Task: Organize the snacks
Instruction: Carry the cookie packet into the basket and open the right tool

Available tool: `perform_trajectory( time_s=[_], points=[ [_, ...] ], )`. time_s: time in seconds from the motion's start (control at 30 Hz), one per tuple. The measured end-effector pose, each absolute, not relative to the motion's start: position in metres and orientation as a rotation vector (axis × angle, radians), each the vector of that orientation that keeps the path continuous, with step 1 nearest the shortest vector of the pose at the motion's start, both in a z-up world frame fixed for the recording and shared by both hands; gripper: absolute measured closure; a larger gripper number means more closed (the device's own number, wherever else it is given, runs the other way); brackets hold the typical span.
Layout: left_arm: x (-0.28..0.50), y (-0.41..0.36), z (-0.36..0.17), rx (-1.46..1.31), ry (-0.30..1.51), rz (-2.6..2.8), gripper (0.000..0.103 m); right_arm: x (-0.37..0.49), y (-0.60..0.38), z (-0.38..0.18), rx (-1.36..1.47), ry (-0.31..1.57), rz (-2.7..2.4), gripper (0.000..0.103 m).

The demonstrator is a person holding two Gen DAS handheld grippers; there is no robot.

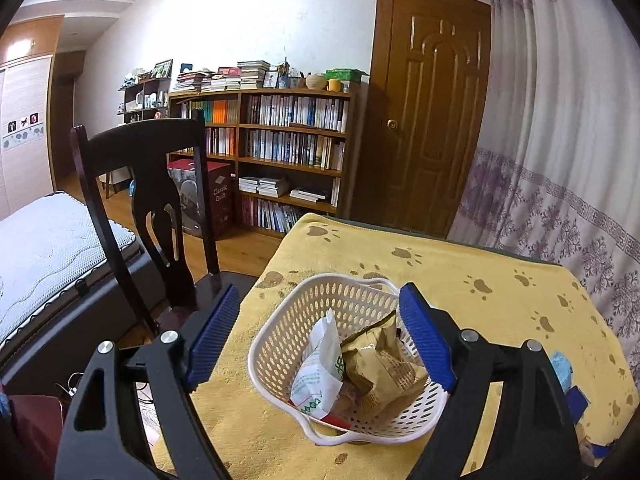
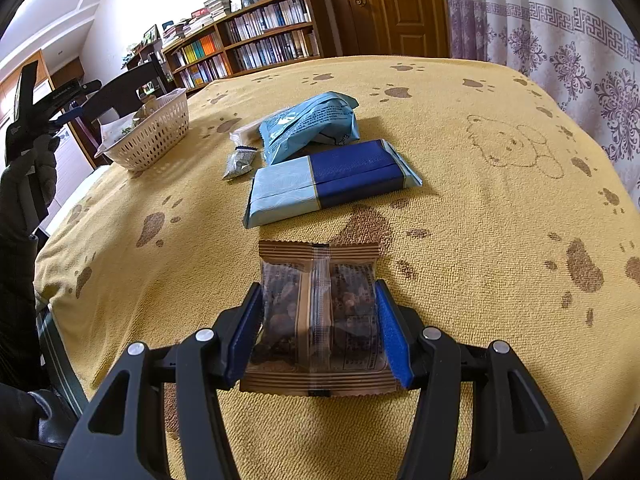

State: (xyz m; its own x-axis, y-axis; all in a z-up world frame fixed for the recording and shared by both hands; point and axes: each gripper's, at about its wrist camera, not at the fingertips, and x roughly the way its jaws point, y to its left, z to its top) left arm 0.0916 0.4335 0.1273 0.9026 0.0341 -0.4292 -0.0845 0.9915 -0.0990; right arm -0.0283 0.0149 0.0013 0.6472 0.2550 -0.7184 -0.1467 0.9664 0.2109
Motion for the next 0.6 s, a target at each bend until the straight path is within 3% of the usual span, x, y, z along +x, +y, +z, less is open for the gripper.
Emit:
perform_trajectory(
  time_s=[0.6],
  points=[
    [0.071, 0.426, 0.146, -0.101, 0.377, 0.044, 0.02, -0.029, 0.009, 0.012, 0.205, 0.818, 0.233, 0.049]
  ],
)
